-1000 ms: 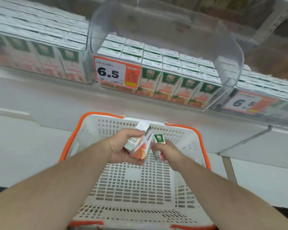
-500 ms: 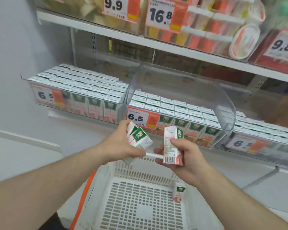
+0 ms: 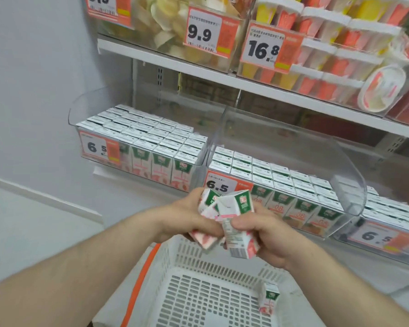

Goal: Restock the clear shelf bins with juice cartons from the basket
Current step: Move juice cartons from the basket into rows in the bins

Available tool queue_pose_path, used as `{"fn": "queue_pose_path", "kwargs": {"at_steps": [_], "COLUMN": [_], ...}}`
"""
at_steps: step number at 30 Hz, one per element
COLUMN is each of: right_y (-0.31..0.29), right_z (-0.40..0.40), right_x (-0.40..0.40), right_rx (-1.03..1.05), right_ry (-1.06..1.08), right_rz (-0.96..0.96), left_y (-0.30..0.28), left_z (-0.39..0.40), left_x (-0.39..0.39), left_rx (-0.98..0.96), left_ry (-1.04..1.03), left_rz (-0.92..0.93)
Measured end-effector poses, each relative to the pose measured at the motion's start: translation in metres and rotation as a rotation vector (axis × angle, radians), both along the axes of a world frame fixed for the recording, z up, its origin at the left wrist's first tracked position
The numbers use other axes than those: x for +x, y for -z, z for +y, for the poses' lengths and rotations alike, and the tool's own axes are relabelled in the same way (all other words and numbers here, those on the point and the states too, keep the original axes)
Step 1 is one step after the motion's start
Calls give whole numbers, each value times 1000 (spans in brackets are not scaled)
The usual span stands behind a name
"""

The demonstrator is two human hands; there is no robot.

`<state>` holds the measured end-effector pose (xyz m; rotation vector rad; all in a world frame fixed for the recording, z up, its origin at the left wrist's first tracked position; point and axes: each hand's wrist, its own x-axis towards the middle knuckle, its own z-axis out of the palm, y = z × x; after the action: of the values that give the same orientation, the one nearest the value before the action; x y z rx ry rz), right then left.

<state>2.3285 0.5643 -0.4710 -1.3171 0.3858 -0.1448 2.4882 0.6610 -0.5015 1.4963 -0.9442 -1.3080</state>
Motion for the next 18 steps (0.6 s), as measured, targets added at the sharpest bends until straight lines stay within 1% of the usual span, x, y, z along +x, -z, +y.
{"fn": "queue_pose_path", "kwargs": {"at_steps": [2, 5, 8, 11, 13, 15, 18], "right_y": [-8, -17, -20, -17, -21, -28, -32], "right_z": [-7, -20, -28, -28, -23, -15, -6], "right_x": [-8, -21, -26, -22, -16, -8, 5], "right_rx": [25, 41, 30, 29, -50, -132, -243], "right_ry": [-68, -132, -152, -138, -167, -189, -128], "right_rz": [-75, -149, -155, -126, -103, -93, -102], "left_y": [-5, -13, -16, -15, -15, -14, -14], "left_z": [5, 6, 8, 11, 12, 16, 23], "left_x": [9, 16, 18, 19, 21, 20, 13], "left_rx": [25, 25, 27, 53, 47, 26, -51], "left_ry": [33, 5, -6, -88, -132, -112, -80], "left_rz": [184, 324, 380, 381, 385, 410, 439]}}
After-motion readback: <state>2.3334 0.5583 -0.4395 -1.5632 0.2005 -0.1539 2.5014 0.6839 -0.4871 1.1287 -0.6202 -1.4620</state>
